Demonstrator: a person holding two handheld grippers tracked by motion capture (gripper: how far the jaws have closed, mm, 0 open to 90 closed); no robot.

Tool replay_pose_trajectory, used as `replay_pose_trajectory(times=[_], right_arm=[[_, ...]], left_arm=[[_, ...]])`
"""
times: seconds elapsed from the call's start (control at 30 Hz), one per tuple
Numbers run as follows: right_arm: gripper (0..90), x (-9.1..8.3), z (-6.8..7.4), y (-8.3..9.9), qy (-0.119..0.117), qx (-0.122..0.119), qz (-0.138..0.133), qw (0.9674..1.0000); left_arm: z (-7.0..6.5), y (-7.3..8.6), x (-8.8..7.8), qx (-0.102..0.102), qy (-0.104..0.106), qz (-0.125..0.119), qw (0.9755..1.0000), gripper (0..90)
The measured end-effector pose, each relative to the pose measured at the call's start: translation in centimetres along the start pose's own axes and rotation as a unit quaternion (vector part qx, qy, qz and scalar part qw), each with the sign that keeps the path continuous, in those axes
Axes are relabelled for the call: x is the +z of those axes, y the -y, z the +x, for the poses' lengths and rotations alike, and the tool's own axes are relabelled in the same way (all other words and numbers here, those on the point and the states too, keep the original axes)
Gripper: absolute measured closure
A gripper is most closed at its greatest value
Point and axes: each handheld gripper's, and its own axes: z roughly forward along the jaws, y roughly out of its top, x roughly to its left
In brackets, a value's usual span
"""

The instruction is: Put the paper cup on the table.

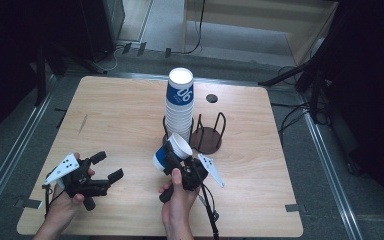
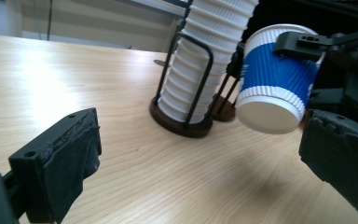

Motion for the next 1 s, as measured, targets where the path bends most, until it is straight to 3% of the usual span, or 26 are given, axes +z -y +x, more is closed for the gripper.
replay_pose_trajectory(times=[0.07, 0.17, 0.3, 0.37, 0.63, 0.7, 1.0], right_arm=[[21.3, 0.0, 0.0, 0.0, 0.002, -0.013, -0.002, 0.9999], [21.3, -0.2, -0.5, -0.4, 0.015, -0.061, -0.015, 0.9979], [21.3, -0.4, -1.0, -0.9, 0.019, -0.088, -0.027, 0.9955], [21.3, -0.6, -1.5, -1.5, 0.027, -0.118, -0.038, 0.9920], [21.2, -1.4, -2.6, -3.0, 0.038, -0.146, -0.058, 0.9869], [21.2, -1.7, -3.1, -3.4, 0.042, -0.164, -0.064, 0.9835], [21.2, -2.4, -4.5, -4.4, 0.054, -0.210, -0.068, 0.9738]], left_arm=[[0.1, 0.1, -0.1, 0.001, -0.003, 0.001, 1.0000, 0.0], [0.6, 0.4, -0.4, 0.002, -0.012, 0.001, 0.9999, 0.0], [1.3, 0.5, -0.8, -0.001, -0.025, -0.005, 0.9997, 0.0], [1.6, 0.6, -1.0, 0.004, -0.043, 0.000, 0.9991, 0.0], [2.5, 0.9, -1.7, -0.001, -0.069, 0.015, 0.9975, 0.0], [2.9, 1.1, -1.9, -0.007, -0.081, 0.013, 0.9966, 0.0], [4.5, 1.6, -2.9, -0.017, -0.113, 0.023, 0.9932, 0.0]])
